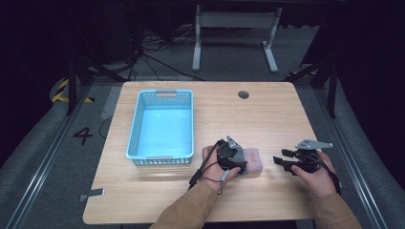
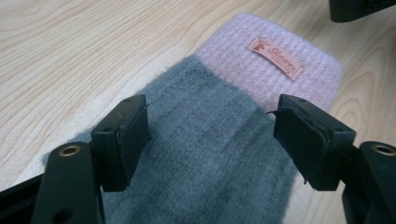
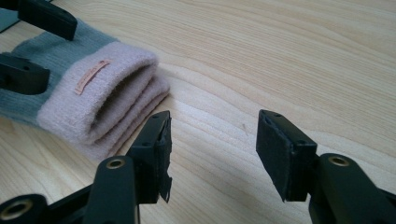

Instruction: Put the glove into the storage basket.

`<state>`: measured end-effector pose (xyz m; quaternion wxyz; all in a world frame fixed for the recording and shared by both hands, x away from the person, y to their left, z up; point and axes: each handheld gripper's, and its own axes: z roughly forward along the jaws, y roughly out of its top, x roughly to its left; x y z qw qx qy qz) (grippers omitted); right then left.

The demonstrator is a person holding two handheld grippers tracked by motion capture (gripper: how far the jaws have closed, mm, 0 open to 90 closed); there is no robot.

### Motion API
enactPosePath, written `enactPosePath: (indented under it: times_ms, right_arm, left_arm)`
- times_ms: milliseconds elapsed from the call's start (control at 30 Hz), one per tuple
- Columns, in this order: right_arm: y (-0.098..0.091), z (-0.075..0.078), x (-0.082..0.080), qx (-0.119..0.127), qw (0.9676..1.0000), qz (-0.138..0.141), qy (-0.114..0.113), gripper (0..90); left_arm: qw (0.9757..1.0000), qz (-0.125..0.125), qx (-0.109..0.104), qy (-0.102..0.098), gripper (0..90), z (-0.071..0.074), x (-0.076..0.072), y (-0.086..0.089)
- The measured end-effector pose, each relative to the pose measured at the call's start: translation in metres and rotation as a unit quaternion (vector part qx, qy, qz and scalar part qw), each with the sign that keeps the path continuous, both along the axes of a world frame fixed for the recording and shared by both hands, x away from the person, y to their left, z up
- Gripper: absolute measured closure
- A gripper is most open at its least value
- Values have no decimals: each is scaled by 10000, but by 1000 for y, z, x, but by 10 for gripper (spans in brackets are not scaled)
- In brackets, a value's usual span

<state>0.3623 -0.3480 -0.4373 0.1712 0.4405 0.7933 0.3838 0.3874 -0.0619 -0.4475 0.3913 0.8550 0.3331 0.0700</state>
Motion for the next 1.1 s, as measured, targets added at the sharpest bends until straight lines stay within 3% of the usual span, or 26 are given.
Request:
enactPosePath:
  times_ms: [267,333,533,1100]
  right_arm:
    - [0,0,0,12,10000,23,-14,450]
    - [0,-1,0,9,10000,25,-5,450]
    - [1,-2,0,7,10000,64,20,449]
    - [2,-3,0,15,10000,72,17,441]
  left_arm:
    - [9997,134,142,-122,203,-8,1,-6]
    - [9998,145,115,-71,198,-9,2,-6]
    - [9998,157,10,-108,192,-13,0,-5]
    - [9997,141,142,-158,208,-15,-3,-6]
